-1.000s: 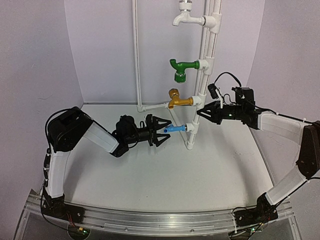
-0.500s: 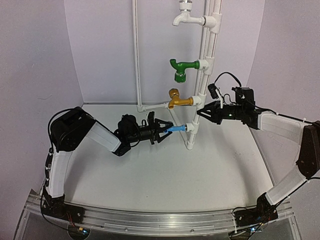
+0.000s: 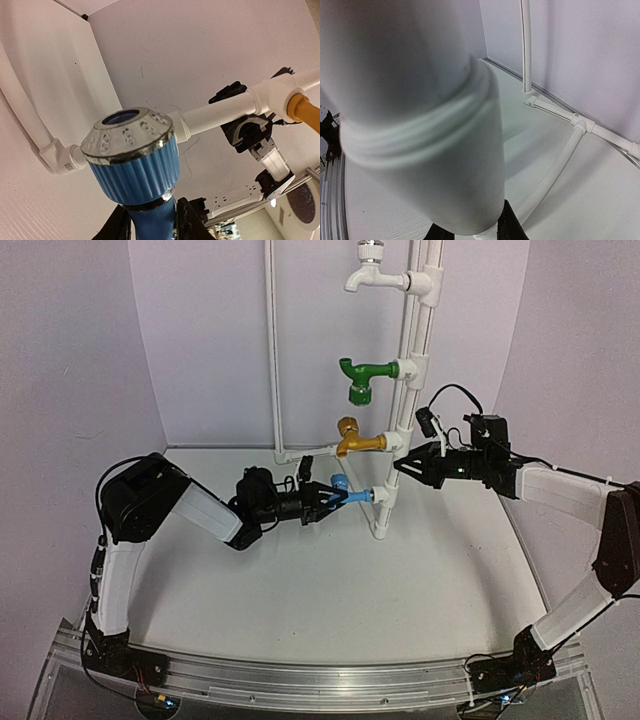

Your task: Install the water faucets

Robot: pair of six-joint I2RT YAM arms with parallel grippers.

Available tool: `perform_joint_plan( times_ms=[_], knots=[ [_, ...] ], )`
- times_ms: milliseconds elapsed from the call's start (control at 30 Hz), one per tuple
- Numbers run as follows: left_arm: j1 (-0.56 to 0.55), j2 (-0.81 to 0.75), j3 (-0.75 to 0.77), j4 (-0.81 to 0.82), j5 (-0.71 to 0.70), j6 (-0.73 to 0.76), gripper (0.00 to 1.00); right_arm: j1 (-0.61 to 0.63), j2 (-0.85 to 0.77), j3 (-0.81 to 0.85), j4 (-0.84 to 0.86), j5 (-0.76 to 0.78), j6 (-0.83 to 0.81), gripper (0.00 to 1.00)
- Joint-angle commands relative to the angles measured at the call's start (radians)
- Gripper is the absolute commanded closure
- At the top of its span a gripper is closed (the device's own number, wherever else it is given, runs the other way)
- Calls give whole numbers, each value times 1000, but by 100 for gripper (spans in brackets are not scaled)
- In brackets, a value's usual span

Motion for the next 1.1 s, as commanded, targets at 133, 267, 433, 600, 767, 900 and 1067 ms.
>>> perform_joint_plan(
  times_ms=[133, 267, 433, 600, 767, 900, 1067],
  knots=[
    [5, -70, -2, -113, 1, 595, 74, 6, 2, 10, -95, -11, 71, 100],
    [4, -82, -35, -103, 18, 838, 75, 6, 2, 13, -100, -14, 72, 100],
    [4, -108, -59, -148, -14, 1171, 78, 6, 4, 12, -105, -22, 76, 100],
    [-3, -125, -71, -171, -59, 1470, 82, 6, 8, 21, -108, -25, 80, 100],
    [-36, -122, -93, -155, -154, 1792, 90, 6, 15, 28, -108, -29, 86, 100],
    [-65, -87, -117, -50, -239, 2041, 98, 6, 19, 31, -108, -29, 89, 100],
    [-92, 8, -138, 179, -339, 2378, 90, 6, 22, 33, -108, -28, 90, 100]
  ],
)
